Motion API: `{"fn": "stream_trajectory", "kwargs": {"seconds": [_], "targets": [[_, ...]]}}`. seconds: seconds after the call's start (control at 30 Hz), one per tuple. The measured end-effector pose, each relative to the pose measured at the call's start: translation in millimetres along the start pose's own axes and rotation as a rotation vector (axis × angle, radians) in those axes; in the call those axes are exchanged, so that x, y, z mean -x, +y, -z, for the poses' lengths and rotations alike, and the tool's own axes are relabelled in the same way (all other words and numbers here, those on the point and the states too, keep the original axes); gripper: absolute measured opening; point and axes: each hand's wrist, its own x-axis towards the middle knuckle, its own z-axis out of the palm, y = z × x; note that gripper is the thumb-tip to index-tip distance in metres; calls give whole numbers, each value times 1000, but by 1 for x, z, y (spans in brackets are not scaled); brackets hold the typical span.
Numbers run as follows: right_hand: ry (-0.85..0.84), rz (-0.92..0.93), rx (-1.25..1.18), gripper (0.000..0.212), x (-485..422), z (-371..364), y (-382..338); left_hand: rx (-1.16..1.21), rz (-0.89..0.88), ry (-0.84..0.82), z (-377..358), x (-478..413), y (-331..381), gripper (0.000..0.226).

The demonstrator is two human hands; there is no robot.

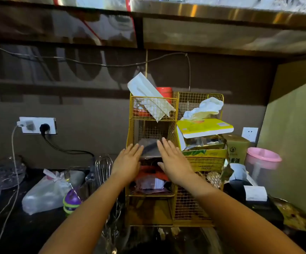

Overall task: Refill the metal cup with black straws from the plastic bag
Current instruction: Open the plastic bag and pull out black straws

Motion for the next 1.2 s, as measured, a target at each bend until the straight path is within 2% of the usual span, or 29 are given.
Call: {"fn": "stream_trajectory", "kwargs": {"seconds": [0.17, 0.3, 0.53, 0.67, 0.83, 0.97, 1.2], "targets": [[-28, -2, 15, 60, -18, -15, 4, 16, 39, 42, -10, -9, -5, 46], [22, 0, 2, 58, -19, -22, 1, -10, 80, 113, -13, -10, -5, 42], [23, 6, -27, 58, -15, -19, -4, 20, 73, 86, -3, -4, -4, 45], [27, -1, -12, 56, -7, -7, -8, 32, 37, 110, 9, 6, 0, 36], [81, 4, 12, 58, 10, 20, -12, 32, 12, 171, 39, 20, 8, 19], [159, 21, -15, 61, 22, 49, -18, 36, -42, 252, 71, 32, 15, 22], [294, 65, -138, 52, 40, 107, -36, 35, -89, 435, 138, 48, 26, 23]]}}
